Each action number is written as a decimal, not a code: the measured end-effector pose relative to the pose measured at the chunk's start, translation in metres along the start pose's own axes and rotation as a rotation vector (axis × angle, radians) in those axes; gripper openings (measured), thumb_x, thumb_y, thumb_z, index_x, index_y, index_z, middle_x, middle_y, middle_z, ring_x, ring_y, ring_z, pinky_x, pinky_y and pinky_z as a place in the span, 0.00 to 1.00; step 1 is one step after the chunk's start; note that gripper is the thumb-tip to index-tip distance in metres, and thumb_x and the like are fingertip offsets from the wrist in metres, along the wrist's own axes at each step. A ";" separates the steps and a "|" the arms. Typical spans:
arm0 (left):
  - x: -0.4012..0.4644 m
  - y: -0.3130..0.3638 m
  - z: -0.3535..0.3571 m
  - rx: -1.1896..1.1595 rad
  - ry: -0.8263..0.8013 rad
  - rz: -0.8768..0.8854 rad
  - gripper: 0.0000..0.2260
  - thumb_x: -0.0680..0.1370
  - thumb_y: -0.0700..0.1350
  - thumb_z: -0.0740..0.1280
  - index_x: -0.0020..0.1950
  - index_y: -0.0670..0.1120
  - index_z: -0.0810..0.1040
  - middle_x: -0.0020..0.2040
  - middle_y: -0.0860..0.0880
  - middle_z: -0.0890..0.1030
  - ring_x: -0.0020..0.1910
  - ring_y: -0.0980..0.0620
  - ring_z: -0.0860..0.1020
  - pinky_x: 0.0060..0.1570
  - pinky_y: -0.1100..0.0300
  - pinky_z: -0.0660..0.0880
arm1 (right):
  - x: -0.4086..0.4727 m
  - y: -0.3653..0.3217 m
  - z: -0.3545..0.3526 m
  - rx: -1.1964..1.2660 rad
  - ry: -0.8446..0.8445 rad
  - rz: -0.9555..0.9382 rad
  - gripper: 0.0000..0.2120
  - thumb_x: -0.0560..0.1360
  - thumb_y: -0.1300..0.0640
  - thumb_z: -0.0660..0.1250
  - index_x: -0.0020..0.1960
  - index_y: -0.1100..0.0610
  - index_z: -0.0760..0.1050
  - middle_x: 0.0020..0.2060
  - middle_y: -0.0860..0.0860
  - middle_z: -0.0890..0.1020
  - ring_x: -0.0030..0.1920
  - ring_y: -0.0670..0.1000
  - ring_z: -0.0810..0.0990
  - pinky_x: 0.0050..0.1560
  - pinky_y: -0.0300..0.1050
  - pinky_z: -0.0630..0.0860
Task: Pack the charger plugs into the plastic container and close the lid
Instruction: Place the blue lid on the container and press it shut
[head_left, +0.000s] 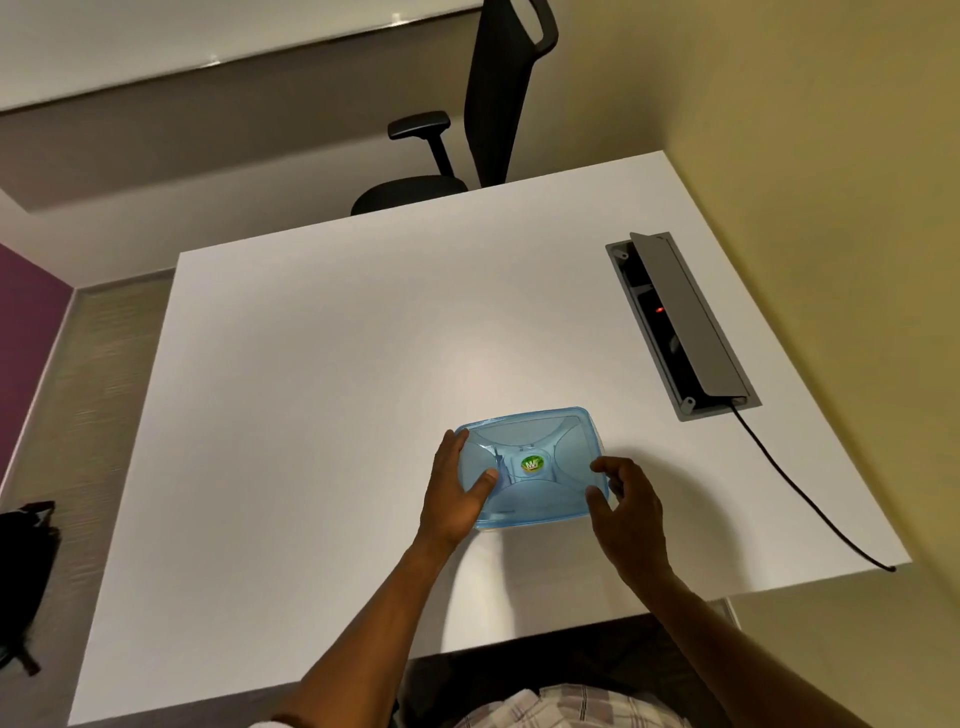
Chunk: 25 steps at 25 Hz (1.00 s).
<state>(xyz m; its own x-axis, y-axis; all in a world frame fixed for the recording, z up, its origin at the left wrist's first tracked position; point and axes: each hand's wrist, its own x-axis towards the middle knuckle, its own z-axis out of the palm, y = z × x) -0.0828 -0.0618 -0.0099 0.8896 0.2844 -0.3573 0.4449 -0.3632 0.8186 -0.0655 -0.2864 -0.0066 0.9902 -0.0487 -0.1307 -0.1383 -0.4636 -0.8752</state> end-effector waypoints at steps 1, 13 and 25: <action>-0.001 -0.001 0.002 0.021 -0.005 0.005 0.32 0.78 0.45 0.70 0.79 0.48 0.61 0.81 0.50 0.59 0.80 0.53 0.56 0.77 0.60 0.55 | -0.001 0.001 0.000 -0.008 -0.004 -0.003 0.14 0.72 0.68 0.69 0.55 0.55 0.75 0.54 0.53 0.80 0.57 0.54 0.79 0.61 0.45 0.75; -0.003 -0.002 0.024 0.098 0.084 0.022 0.35 0.77 0.48 0.70 0.80 0.47 0.57 0.82 0.47 0.55 0.81 0.51 0.53 0.78 0.60 0.53 | 0.014 0.006 -0.008 -0.076 -0.056 0.042 0.13 0.74 0.65 0.68 0.56 0.54 0.75 0.54 0.51 0.78 0.55 0.54 0.77 0.59 0.52 0.76; -0.008 -0.022 0.049 0.423 0.111 0.139 0.42 0.78 0.62 0.61 0.81 0.50 0.38 0.82 0.49 0.36 0.82 0.51 0.40 0.74 0.58 0.58 | 0.039 0.014 0.007 -0.499 -0.074 -0.131 0.16 0.72 0.61 0.67 0.59 0.58 0.70 0.54 0.57 0.73 0.51 0.58 0.73 0.49 0.54 0.77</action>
<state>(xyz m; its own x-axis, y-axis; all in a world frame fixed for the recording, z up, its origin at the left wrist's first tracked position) -0.0947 -0.1000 -0.0469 0.9378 0.2919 -0.1878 0.3452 -0.7286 0.5915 -0.0286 -0.2885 -0.0273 0.9923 0.0921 -0.0830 0.0300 -0.8278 -0.5603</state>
